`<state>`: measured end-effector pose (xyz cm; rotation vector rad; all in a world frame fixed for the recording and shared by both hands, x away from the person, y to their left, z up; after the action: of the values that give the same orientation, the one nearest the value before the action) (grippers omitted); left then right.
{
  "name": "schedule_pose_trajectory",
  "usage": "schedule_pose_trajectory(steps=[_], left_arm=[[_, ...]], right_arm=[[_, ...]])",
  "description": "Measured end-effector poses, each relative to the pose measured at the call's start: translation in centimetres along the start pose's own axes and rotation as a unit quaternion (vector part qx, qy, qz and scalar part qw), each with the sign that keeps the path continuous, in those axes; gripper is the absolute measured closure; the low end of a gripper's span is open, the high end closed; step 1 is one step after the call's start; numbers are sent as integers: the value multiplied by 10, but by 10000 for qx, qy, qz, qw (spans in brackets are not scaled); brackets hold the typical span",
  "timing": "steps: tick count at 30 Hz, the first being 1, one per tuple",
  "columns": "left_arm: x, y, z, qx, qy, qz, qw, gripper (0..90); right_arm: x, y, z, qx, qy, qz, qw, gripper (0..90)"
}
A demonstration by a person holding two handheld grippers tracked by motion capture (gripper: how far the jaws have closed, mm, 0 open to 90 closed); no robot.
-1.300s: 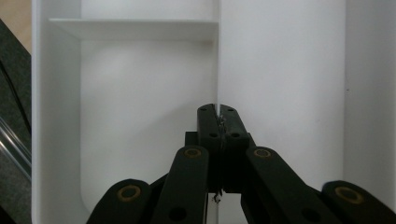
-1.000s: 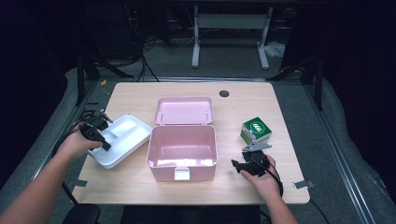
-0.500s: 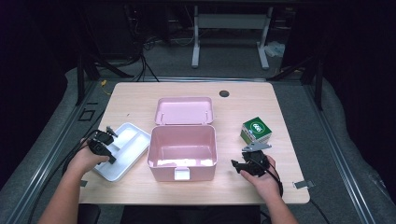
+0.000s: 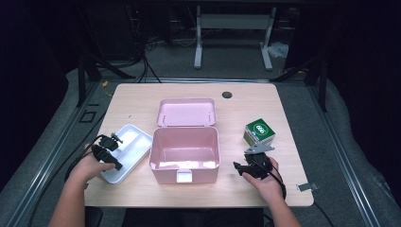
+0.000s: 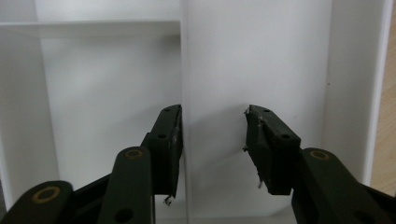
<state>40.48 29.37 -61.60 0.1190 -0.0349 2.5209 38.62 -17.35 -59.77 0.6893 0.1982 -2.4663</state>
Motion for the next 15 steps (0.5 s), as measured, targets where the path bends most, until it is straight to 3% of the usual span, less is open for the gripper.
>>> schedule_pose_trajectory(steps=[2,6,9,13,15], left_arm=[[0,1,0,-5,40,85,10000,538],[2,0,0,-14,158,45,9999,532],[4,-5,-2,28,193,263,9995,443],[4,-5,-2,45,250,222,9994,432],[4,-5,-2,45,239,225,9995,432]], right_arm=[[-1,-1,0,13,13,8,10000,392],[-2,-3,0,36,12,38,10000,382],[-3,-3,1,40,21,32,10000,373],[-6,-6,3,-9,55,84,9999,371],[-8,-7,4,99,26,139,9999,371]])
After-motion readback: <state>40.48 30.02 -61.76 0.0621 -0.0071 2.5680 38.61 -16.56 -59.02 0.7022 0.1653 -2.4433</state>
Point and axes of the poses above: each handheld gripper's, and its own axes: z roughly backward along the jaws, x roughly out of its underside, y roughly to its right, the point moved 9 cm from there along -z, roughly forward along the jaws, and after that the axes turned 15 degrees about -y, right-handed, at the moved point
